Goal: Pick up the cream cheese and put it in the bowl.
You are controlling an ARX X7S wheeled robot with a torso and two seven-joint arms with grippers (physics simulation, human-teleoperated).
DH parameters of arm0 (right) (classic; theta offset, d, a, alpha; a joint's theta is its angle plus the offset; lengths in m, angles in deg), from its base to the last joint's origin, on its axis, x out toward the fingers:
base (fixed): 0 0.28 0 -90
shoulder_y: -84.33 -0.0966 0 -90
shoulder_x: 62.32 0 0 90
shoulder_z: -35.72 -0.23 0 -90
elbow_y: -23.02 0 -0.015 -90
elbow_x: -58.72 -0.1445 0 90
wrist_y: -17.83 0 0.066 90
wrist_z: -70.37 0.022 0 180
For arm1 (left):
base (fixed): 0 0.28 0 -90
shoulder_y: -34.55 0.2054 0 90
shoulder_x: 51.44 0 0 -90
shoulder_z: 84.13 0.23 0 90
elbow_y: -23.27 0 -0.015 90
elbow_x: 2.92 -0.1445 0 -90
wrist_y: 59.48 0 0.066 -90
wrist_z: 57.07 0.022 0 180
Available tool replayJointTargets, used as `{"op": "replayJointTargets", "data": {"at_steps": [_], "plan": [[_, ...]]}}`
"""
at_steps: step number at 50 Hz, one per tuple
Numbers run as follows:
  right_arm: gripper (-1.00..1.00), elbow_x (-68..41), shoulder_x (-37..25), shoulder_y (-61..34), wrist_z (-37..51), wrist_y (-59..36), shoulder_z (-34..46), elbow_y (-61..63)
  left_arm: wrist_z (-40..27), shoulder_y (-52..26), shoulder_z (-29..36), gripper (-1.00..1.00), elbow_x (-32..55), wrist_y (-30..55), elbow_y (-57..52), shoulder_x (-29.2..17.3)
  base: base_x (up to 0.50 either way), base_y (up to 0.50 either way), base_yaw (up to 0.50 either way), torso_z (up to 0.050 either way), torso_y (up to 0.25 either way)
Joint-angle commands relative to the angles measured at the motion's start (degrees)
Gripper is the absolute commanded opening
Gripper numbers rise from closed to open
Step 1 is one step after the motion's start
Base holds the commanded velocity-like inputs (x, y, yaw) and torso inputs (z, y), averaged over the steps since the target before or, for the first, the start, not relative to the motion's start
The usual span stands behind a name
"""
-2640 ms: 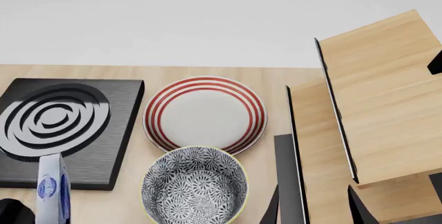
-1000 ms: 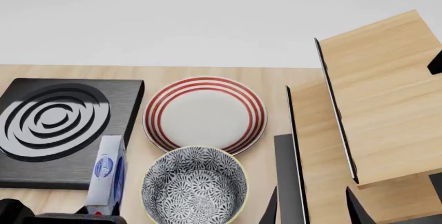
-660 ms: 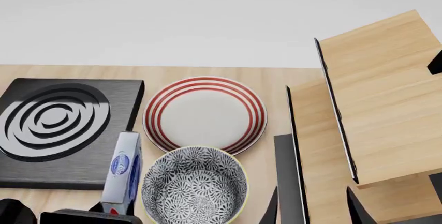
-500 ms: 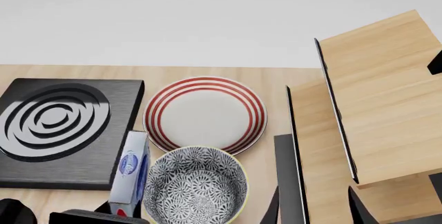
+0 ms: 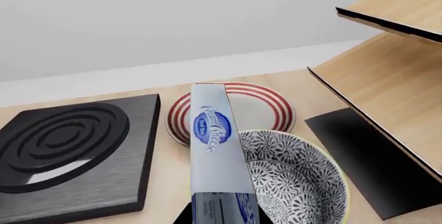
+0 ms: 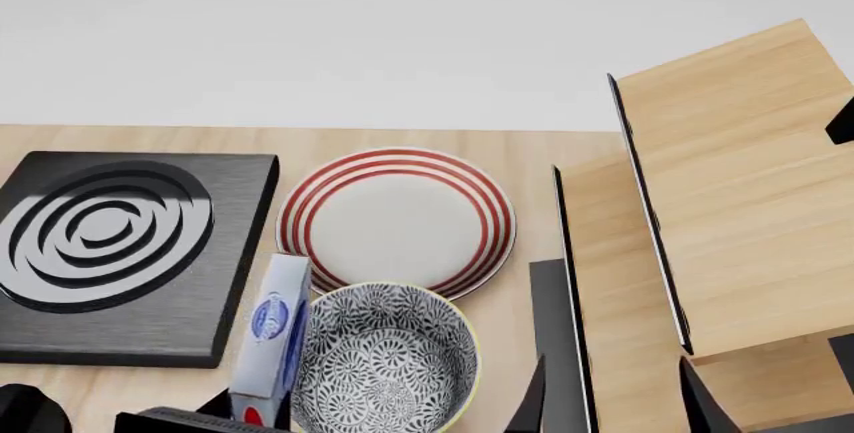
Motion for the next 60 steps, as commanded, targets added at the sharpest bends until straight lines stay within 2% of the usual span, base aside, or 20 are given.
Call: {"op": "replayJointTargets", "data": {"at_steps": [1,20,30,51,60], "plan": [[1.00,0.5,-0.2,-0.3,0.4,-0.5,0.3,0.1,-0.4,-0.8,0.0,-1.00,-0.2,-0.2,-0.2,0.1,0.00,0.00,0.00,0.000,0.000],[1.00,0.9,-0.6,-0.4,0.4,-0.8,1.0,-0.2,4.3,-6.1,2.0,-1.00,2.3,2.8,3.9,1.2,0.00,0.00,0.00,0.000,0.001],[1.00,0.8,-0.8,-0.4,0.6,-1.0,0.9,0.1,6.8,-7.9,0.5,-1.00,5.8,3.7,6.0,1.8,0.00,0.00,0.00,0.000,0.001],[1.00,1.1,-0.7,-0.3,0.6,-0.8,1.7,-0.1,7.1,-11.8,1.0,-1.00,8.2,8.1,9.3,2.7,0.00,0.00,0.00,0.000,0.000],[1.00,1.2,-0.7,-0.2,0.7,-0.6,1.9,-0.3,9.5,-13.4,1.7,-1.00,8.5,8.0,12.5,3.3,0.00,0.00,0.00,0.000,0.000]]}}
